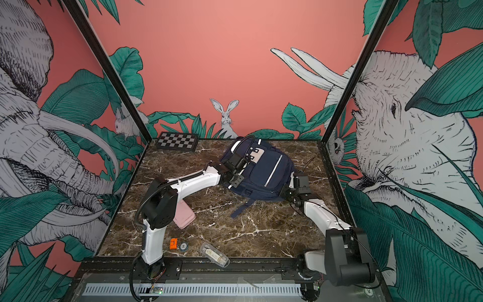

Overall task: Pack books, pencil case, and school supplies into a backpack
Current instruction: Unzip the student bag at the top-center of the table.

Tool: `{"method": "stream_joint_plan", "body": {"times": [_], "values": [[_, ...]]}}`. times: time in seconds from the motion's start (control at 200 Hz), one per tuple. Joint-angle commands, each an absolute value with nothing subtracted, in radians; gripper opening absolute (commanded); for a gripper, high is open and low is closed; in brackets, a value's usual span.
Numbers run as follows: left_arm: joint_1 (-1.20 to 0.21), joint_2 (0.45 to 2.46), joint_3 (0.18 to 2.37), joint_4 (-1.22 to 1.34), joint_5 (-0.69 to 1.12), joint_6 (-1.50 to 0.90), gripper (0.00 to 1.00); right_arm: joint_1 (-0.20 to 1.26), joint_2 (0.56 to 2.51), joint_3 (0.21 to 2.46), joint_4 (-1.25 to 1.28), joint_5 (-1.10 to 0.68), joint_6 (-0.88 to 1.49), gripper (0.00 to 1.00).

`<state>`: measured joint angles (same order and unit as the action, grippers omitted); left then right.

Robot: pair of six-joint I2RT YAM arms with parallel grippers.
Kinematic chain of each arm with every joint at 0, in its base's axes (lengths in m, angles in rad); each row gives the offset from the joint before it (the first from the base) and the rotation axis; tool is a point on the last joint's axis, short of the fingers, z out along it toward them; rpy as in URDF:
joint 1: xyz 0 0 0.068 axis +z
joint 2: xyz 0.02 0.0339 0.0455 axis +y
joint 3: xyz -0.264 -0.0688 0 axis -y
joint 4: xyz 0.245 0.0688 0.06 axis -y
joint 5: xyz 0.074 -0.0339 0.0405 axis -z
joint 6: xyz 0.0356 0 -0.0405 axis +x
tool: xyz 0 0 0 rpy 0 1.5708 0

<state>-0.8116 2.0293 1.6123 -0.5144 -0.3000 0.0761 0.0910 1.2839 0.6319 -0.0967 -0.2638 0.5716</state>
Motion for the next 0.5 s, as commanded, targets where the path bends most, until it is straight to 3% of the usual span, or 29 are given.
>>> {"method": "stream_joint_plan", "body": {"times": [0.0, 0.32, 0.495], "values": [[-0.808, 2.005, 1.579, -0.523, -0.329, 0.139, 0.61, 0.065, 1.303, 0.662, -0.107, -0.279, 0.552, 0.00], [-0.810, 1.911, 1.416, -0.401, -0.265, 0.195, 0.56, 0.053, 1.338, 0.692, -0.094, -0.311, 0.558, 0.00], [-0.811, 1.975, 1.460, -0.418, -0.295, 0.202, 0.56, 0.054, 1.345, 0.676, -0.066, -0.356, 0.570, 0.00]]}}
